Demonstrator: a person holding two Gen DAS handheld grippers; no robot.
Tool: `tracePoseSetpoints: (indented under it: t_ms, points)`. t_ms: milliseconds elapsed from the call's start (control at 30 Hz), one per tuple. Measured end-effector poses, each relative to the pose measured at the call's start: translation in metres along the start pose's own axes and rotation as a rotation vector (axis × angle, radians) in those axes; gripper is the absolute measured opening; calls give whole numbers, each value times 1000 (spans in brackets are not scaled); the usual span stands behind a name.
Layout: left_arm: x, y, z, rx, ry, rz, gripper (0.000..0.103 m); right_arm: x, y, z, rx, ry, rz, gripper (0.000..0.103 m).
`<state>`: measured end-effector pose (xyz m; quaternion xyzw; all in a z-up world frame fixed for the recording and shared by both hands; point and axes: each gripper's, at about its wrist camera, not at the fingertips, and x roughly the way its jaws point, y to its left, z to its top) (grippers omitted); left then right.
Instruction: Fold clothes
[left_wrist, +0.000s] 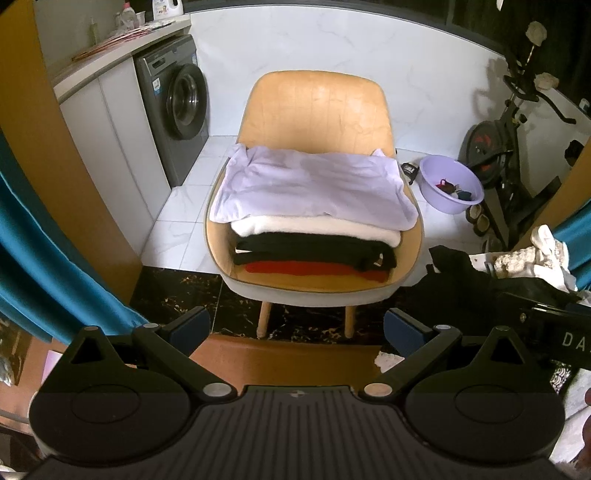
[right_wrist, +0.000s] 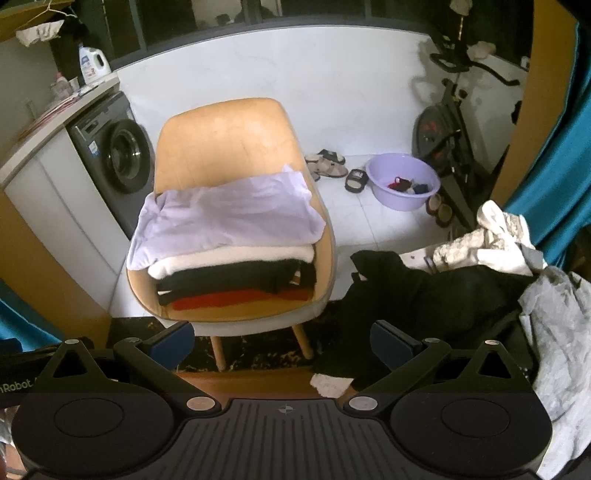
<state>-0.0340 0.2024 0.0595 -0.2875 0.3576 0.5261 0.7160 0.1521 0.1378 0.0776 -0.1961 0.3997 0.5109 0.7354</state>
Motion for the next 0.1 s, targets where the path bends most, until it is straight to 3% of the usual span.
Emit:
tracePoseSetpoints:
  t_ms: [100]
  points:
    - [3,0,0,-6,5,-2,102,0,-2,1,1,-1,-1,102]
